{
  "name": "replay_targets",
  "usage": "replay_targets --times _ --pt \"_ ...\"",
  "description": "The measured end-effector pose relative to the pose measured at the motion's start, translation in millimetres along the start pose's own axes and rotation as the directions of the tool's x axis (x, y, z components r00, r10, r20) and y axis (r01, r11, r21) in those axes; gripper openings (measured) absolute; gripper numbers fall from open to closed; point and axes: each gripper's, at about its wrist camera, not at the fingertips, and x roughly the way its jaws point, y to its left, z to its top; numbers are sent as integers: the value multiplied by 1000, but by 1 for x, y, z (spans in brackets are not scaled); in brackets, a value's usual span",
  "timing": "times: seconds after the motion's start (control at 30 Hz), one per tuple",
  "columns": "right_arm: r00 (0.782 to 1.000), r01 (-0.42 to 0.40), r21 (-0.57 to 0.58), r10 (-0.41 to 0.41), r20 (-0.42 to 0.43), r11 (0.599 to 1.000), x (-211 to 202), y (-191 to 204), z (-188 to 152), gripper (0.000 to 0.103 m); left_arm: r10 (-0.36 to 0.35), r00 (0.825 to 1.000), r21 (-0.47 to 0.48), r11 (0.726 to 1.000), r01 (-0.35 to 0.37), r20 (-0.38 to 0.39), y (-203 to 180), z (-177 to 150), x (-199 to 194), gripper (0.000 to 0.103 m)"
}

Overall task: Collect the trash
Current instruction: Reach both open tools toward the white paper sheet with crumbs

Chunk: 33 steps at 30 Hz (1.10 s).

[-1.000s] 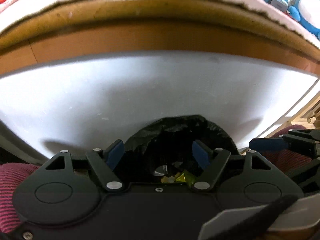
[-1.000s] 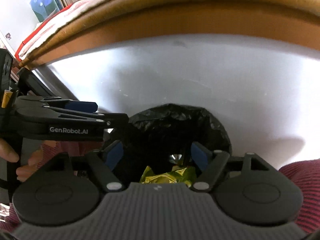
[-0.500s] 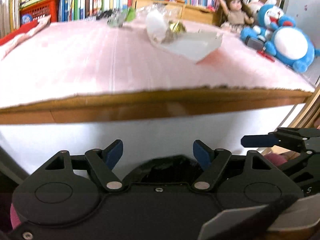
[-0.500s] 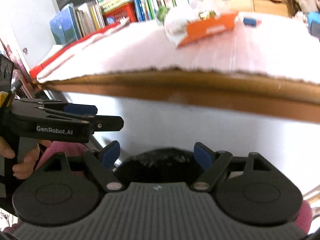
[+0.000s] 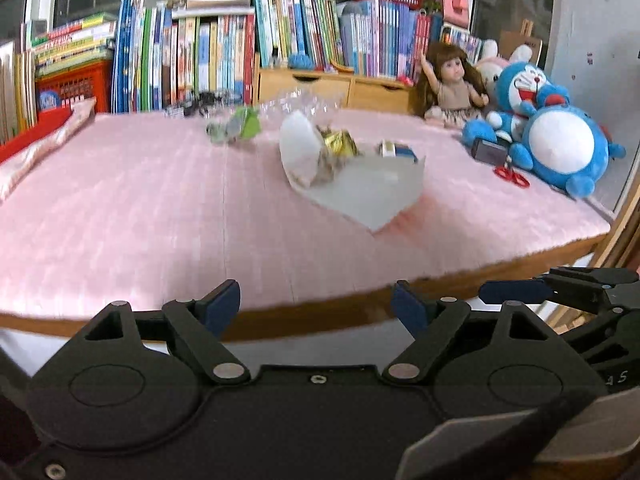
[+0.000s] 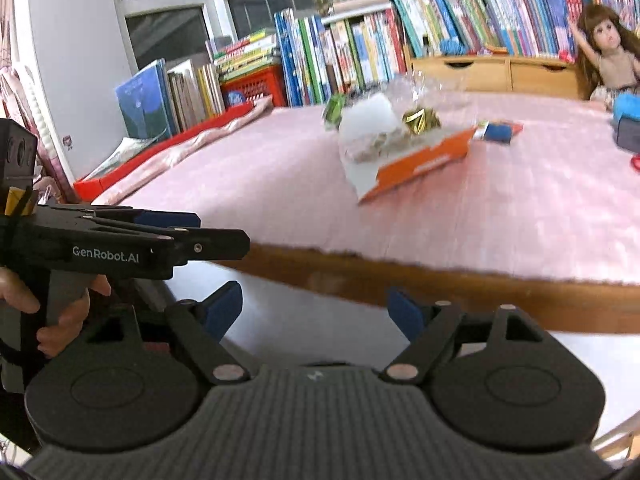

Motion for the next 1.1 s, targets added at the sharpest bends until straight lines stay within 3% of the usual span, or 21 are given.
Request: replay_targets --times 0.37,0.87,0.93,1.03,1.1 --pt "994 86 -6 -85 74 996 10 -17 30 83 13 999 -23 1000 -12 44 15 39 28 84" --pt "985 154 33 -156 68 987 43 -49 56 82 14 999 -120 993 -9 41 30 77 90 84" --pt "986 150 37 -152 62 988 48 -49 57 82 -9 999 -160 987 15 36 34 86 102 81" --pt "985 159 37 -162 65 987 54 -47 58 81 -14 999 -159 987 19 37 32 95 118 69" --pt "983 165 33 -167 71 986 57 -45 59 80 -4 999 -130 991 10 50 26 99 125 52"
